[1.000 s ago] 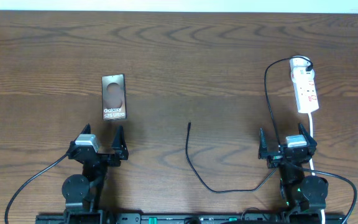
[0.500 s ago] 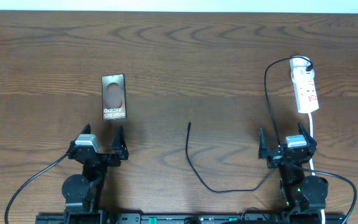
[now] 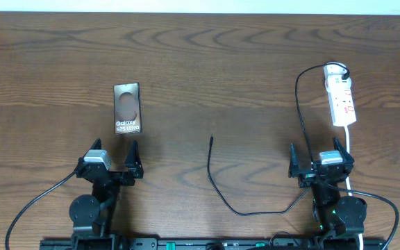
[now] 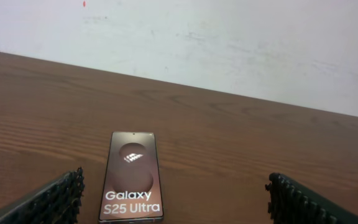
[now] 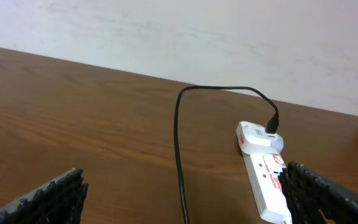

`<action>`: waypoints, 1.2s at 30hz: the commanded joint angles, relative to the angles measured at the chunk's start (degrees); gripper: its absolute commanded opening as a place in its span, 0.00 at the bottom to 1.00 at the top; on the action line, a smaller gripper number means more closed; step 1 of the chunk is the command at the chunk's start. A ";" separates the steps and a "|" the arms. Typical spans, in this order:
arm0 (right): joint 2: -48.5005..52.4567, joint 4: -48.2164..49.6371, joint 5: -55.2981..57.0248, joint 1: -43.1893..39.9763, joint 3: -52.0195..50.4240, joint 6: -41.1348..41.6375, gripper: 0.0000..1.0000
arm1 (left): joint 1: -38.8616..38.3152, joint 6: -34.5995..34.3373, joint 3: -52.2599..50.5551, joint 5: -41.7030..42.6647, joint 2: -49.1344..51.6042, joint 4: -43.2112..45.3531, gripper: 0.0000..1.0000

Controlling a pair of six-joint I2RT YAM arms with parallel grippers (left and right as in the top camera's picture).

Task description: Plug charger to phone and switch on socket

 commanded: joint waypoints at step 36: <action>-0.24 -0.07 0.31 -0.35 -0.26 0.66 0.99 | -0.13 0.72 -0.50 1.60 -0.37 -1.31 0.93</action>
